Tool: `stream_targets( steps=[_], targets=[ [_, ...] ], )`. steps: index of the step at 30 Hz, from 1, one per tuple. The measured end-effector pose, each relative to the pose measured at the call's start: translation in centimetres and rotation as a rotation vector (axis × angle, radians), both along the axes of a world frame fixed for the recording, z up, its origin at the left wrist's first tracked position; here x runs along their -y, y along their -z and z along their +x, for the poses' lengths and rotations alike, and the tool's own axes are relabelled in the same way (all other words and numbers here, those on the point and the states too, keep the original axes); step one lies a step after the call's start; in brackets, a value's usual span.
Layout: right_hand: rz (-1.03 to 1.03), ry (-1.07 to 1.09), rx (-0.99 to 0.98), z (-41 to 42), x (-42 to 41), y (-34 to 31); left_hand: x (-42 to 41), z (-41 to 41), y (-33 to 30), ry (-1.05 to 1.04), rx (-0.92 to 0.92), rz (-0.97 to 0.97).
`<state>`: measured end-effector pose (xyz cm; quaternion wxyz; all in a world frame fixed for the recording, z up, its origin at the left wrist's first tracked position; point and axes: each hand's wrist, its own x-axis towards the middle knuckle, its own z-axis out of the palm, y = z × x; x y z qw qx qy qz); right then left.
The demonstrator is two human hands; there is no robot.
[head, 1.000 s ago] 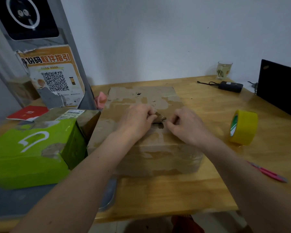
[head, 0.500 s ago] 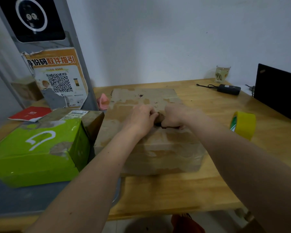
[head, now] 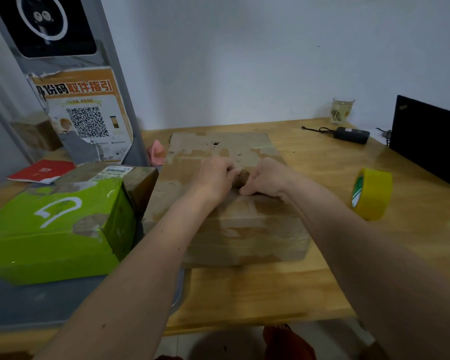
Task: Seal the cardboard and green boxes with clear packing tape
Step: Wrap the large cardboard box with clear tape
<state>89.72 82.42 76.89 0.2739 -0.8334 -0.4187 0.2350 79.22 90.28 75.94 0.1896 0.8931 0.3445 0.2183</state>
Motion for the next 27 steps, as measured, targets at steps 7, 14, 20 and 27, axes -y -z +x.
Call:
stream_targets(
  steps=[7, 14, 20, 27],
  targets=[
    [0.191, 0.063, -0.065, -0.3, 0.9, 1.7, 0.4, -1.1, 0.0, 0.025, 0.073, -0.157],
    [0.372, 0.11, -0.032, -0.2, 1.7, 2.7, 2.4, -1.6, 0.2, 0.016, -0.024, 0.148],
    [0.439, 0.078, 0.073, 0.3, 1.7, 3.0, 3.0, -2.1, 0.1, 0.008, -0.123, 0.271],
    [0.453, -0.063, 0.098, 1.5, 3.3, 2.6, 3.0, -2.4, 0.6, 0.048, -0.126, 0.235]
  ],
)
